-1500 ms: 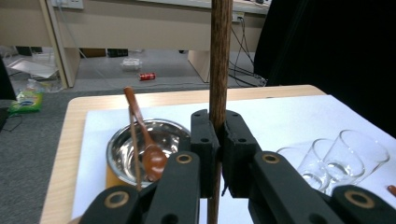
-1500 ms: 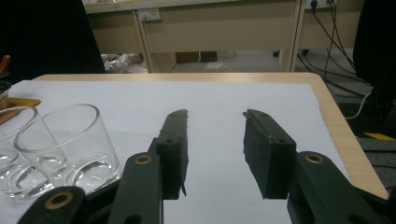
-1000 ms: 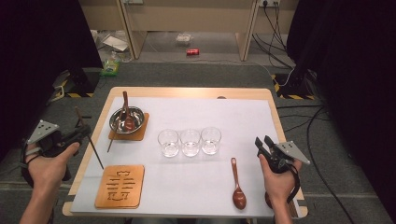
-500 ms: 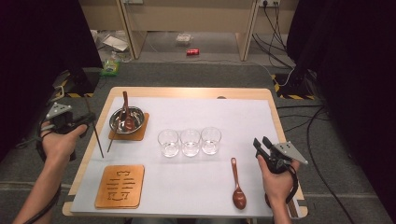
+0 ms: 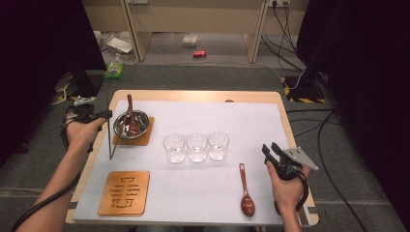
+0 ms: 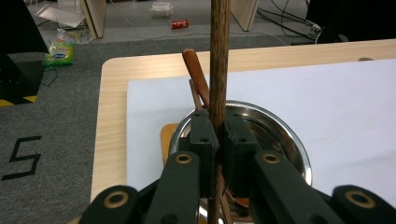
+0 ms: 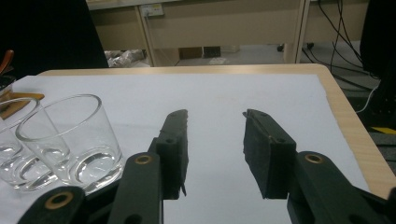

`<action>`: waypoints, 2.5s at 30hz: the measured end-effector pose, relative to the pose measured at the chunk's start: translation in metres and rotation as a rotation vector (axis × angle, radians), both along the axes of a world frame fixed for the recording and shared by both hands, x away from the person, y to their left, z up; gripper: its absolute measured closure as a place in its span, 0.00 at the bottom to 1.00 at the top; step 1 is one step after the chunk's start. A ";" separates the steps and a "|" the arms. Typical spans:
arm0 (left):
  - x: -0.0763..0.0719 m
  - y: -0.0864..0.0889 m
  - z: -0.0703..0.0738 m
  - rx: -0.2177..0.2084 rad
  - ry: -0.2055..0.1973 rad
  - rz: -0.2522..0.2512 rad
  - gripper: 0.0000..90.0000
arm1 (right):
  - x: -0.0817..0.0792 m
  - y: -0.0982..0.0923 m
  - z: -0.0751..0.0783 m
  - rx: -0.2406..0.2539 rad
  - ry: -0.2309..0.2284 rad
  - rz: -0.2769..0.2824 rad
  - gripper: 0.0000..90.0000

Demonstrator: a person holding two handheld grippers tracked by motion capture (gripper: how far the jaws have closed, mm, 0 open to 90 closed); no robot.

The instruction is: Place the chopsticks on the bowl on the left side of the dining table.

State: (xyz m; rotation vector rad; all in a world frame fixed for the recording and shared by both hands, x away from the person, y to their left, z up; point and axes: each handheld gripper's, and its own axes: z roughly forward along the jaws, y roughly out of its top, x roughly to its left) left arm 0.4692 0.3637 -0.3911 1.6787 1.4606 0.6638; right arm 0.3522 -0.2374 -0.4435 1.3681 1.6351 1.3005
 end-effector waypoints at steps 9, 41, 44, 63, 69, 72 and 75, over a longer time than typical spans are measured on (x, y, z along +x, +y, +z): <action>0.032 -0.002 -0.015 0.002 0.088 0.048 0.93 | 0.001 -0.002 0.000 0.008 0.000 -0.003 0.67; 0.057 -0.018 -0.053 -0.004 0.208 0.111 0.92 | 0.002 -0.005 -0.003 0.016 0.013 -0.006 0.66; 0.057 -0.018 -0.057 -0.006 0.214 0.115 0.92 | 0.002 -0.006 -0.003 0.012 0.013 -0.004 0.66; 0.050 -0.018 -0.043 -0.022 0.169 0.111 0.76 | 0.004 -0.003 -0.007 0.005 0.028 0.001 0.66; 0.048 -0.025 -0.040 0.007 0.174 0.096 0.63 | 0.003 -0.002 -0.006 0.005 0.028 0.003 0.66; 0.049 -0.026 -0.041 0.034 0.187 0.099 0.61 | 0.003 -0.002 -0.006 0.006 0.027 0.003 0.66; 0.049 -0.026 -0.042 0.036 0.199 0.099 0.60 | 0.003 -0.002 -0.005 0.011 0.026 0.004 0.66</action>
